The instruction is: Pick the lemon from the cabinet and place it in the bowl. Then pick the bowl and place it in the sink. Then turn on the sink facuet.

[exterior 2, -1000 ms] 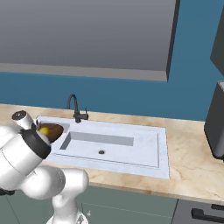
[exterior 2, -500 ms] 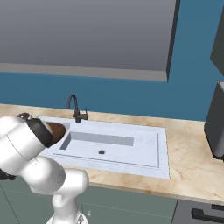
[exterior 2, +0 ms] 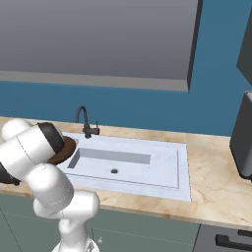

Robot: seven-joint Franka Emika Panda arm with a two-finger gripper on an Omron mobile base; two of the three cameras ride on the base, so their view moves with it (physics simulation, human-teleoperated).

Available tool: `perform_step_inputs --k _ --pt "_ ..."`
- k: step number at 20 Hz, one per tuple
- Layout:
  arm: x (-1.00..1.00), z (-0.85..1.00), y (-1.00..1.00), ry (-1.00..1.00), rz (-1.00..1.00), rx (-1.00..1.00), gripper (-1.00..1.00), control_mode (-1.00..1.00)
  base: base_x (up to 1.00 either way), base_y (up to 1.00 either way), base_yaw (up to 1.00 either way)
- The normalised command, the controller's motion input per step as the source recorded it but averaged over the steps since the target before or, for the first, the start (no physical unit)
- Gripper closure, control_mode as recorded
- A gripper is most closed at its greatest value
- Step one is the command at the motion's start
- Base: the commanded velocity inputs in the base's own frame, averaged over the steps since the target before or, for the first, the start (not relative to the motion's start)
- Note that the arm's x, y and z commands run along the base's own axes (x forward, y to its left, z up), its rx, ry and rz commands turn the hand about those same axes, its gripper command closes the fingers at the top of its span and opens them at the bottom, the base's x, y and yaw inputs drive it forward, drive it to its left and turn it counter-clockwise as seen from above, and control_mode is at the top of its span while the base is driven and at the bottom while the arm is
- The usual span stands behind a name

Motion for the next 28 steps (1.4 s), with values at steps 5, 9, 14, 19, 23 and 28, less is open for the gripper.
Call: perform_step_inputs --k 5,9,14,19,23,28 --pt "0.07 0.0 0.0 0.11 -0.04 0.0 1.0 -1.0 0.0 0.0 0.0" --pt "0.0 0.0 0.0 0.11 -0.02 0.0 -1.0 -1.0 0.0 0.0 0.0" --pt "0.0 0.0 0.0 0.11 -0.03 0.01 -1.0 -1.0 0.0 0.0 0.0" --pt "-0.03 0.22 0.0 0.07 -0.03 0.02 -1.0 -1.0 0.0 0.0 0.0" --pt "-0.3 0.44 0.0 0.01 -0.04 0.0 -1.0 -1.0 0.0 0.0 0.0" --pt "-0.7 0.44 -0.12 0.0 -0.03 0.0 -1.0 -1.0 0.0 0.0 0.0"
